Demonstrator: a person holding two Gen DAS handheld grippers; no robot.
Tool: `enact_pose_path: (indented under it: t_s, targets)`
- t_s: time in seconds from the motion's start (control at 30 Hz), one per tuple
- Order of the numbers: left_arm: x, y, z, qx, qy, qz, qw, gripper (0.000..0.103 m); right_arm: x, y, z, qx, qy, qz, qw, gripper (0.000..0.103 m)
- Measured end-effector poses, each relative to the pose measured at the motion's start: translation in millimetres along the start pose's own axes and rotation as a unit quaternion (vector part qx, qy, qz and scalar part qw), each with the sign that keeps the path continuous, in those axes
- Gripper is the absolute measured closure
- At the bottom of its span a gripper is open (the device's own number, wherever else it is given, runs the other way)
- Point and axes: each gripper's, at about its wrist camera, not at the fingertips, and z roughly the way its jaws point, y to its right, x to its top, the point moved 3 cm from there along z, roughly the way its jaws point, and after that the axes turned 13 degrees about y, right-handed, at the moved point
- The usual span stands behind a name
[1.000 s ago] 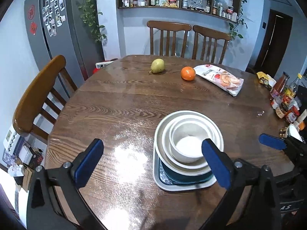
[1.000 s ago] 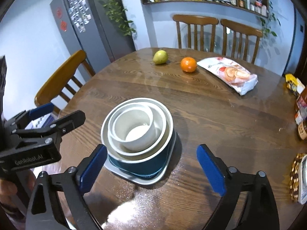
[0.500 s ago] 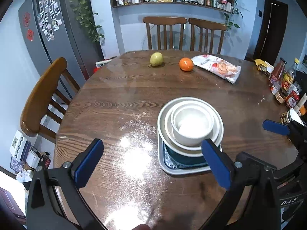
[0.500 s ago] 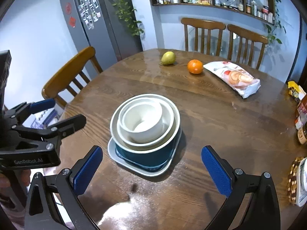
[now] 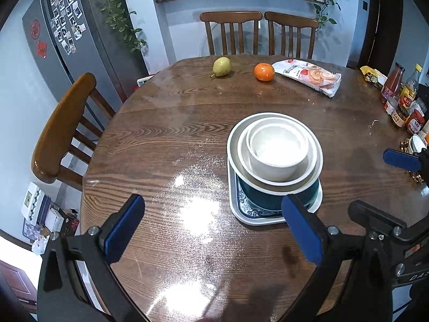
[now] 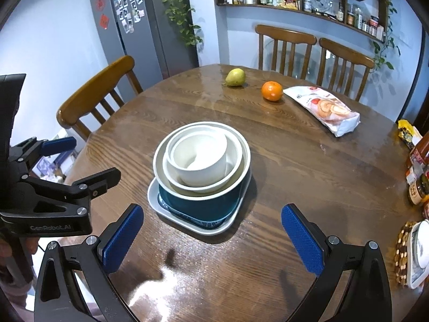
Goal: Organize plates and bowls
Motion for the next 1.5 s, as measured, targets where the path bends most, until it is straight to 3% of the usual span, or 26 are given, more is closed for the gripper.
enact_pose_path:
  t_s: [1.5]
  targets:
    - [-4.9,9.0,8.5,-0.011,-0.012,0.0,0.9999,0.001,-1.7,-0.6,4.9,-0.001,-0.006,-0.004,1.0,0.0]
